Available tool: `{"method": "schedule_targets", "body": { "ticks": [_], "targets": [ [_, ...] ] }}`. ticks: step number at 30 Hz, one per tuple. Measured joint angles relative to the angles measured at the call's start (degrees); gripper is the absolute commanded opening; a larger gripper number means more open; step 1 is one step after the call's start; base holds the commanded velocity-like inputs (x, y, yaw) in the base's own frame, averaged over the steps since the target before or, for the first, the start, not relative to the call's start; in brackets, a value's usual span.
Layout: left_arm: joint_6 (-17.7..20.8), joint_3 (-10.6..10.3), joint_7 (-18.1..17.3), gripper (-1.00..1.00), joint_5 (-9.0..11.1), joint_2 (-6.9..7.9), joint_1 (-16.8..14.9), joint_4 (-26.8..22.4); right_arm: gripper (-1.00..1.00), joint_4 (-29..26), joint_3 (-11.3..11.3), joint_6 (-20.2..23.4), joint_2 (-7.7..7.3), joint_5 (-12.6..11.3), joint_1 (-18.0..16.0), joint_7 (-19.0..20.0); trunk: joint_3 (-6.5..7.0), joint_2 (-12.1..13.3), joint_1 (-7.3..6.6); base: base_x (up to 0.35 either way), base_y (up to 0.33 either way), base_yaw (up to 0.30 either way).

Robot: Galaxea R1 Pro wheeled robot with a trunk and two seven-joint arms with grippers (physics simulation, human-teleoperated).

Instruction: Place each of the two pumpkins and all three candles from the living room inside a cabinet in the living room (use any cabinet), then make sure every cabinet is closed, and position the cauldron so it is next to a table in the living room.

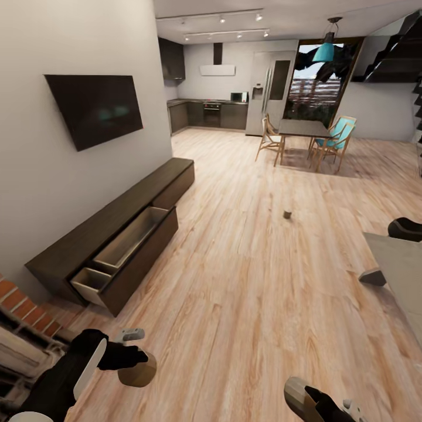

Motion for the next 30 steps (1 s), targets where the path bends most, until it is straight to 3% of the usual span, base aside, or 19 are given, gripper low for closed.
{"method": "schedule_targets", "body": {
  "ticks": [10, 30],
  "targets": [
    [-0.01, 0.0, 0.0, -1.0, -0.11, 0.0, 0.0, 0.03, -1.0, 0.0, 0.0, 0.07, 0.05, 0.02, 0.0, 0.07, 0.12, 0.0, 0.0, 0.321, -0.069, -0.123],
    [0.0, 0.0, 0.0, -1.0, -0.03, 0.0, 0.0, 0.03, -1.0, 0.0, 0.17, 0.03, 0.18, 0.08, 0.0, 0.09, 0.97, 0.0, 0.0, 0.323, -0.02, -0.248]
  ]
}}
